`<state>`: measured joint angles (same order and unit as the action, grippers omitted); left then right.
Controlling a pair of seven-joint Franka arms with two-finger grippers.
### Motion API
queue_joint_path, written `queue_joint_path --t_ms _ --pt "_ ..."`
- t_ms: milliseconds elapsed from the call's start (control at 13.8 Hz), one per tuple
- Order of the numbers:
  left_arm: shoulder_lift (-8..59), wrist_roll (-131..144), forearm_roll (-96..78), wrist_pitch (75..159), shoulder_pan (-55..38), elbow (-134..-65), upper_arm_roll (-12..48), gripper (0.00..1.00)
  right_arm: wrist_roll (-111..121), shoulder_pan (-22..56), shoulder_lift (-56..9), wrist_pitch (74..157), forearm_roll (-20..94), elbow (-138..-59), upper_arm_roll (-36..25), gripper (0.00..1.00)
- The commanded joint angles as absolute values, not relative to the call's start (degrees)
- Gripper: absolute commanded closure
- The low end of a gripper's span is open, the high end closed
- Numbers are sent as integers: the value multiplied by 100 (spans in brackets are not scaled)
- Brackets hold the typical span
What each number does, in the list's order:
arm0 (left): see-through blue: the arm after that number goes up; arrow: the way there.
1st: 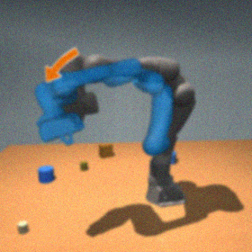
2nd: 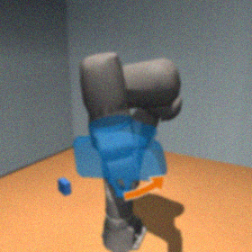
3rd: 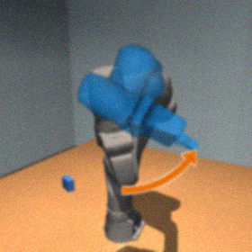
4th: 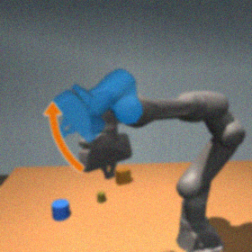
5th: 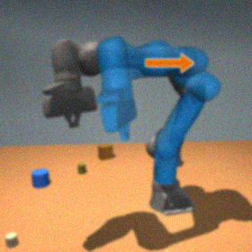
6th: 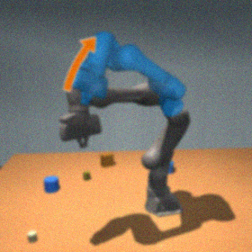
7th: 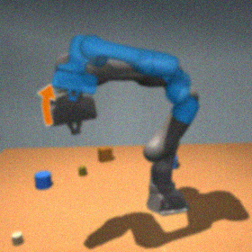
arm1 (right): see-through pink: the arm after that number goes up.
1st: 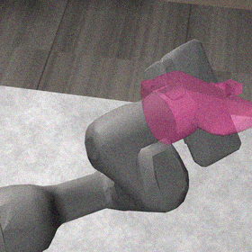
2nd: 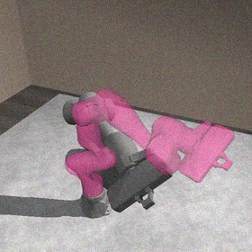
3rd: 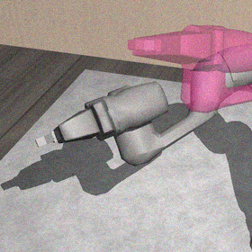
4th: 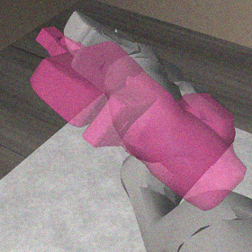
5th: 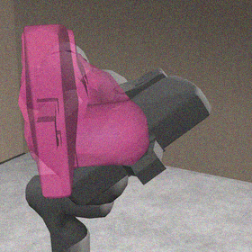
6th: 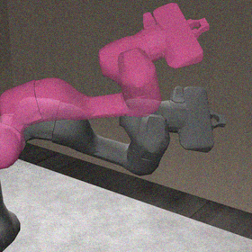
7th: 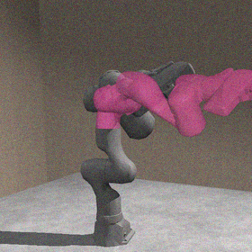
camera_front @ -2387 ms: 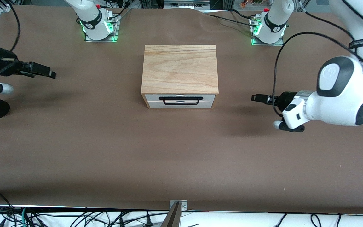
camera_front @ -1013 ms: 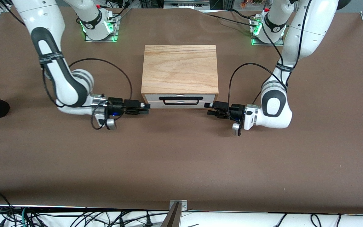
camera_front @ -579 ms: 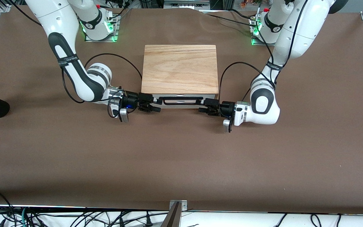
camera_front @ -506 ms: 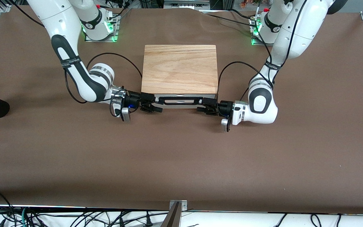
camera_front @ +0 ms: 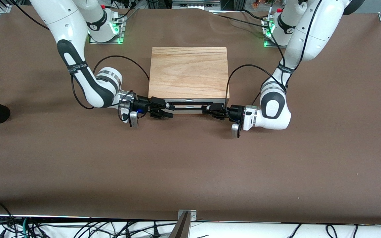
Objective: Pull top drawer with both arms simultaneously
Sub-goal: 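Close the left gripper and the right gripper on the black handle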
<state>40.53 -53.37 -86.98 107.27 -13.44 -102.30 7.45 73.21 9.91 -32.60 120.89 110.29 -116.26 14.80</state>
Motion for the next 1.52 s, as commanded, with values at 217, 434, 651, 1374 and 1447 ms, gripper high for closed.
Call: queue_joint_path --t_ms 217,434,651,1374,1447 --pt "3973 -5555 -8859 10740 -1345 -10327 809 87 7567 1081 -3331 12085 11575 -11417 1521 27" --pt "3981 -5555 -8859 10740 -1345 -10318 809 100 7567 1099 -3366 12120 11697 -11251 1521 27" --pt "3981 -5555 -8859 10740 -1345 -10318 809 100 7550 1055 -3419 12068 11664 -11074 1503 31" --pt "3982 -5563 -8807 10740 -1327 -10275 809 100 5466 1116 -3963 12006 9062 -10248 1512 40" --pt "3981 -5563 -8798 10740 -1327 -10274 809 100 5493 1142 -3999 12015 9062 -10248 1512 40"
